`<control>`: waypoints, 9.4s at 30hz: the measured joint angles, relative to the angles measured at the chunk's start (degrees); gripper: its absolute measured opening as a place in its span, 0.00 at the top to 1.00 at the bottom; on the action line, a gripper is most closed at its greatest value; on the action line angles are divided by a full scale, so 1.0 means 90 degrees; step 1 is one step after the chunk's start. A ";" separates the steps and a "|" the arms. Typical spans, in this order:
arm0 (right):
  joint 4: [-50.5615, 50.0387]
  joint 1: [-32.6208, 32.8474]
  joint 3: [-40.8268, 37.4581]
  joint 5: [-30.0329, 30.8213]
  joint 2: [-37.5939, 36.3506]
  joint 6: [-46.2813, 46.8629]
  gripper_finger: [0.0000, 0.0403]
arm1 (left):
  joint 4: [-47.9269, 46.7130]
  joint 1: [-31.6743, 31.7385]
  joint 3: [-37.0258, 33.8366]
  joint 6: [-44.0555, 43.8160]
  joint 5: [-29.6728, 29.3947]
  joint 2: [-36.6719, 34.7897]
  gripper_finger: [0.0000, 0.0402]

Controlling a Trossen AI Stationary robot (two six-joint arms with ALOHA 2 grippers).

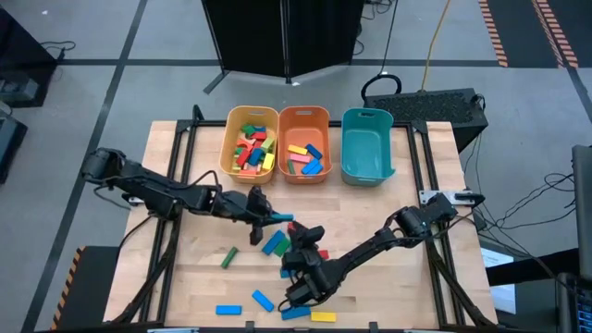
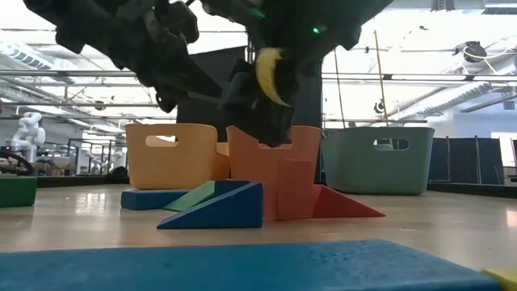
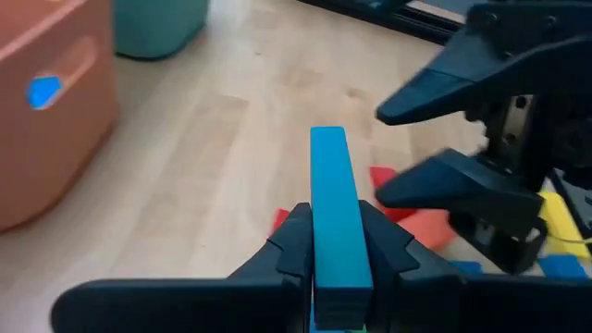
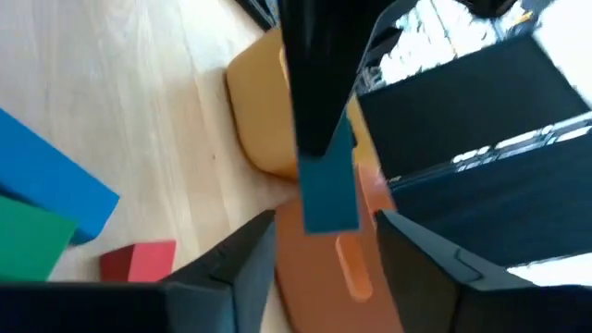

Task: Sort blocks by size
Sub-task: Put the blue rectangle block into the orange bin

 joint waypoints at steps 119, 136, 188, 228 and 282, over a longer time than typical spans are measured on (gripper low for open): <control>0.3377 -0.1366 -0.2045 -0.5766 -0.2856 -0.1760 0.35 | -0.5375 0.2238 0.3055 0.2113 -0.0043 -0.1028 0.44; 0.5584 -0.2005 -0.2837 -0.7996 -0.2380 -0.3752 0.35 | -0.5940 -0.0495 0.0511 -0.1443 -0.1548 -0.3315 0.44; 0.5749 -0.2546 -0.2817 -0.9137 -0.1161 -0.4356 0.52 | -0.3119 -0.1990 -0.0087 -0.2771 -0.1716 -0.0316 0.44; 0.5543 -0.2500 -0.2856 -0.9448 -0.1288 -0.3462 0.70 | -0.2925 -0.2599 -0.0087 -0.2250 -0.3240 -0.0316 0.44; 0.4987 -0.1575 -0.2841 -0.6512 -0.2232 -0.3034 0.69 | -0.1152 -0.2565 -0.0085 0.0240 -0.3653 0.0716 0.59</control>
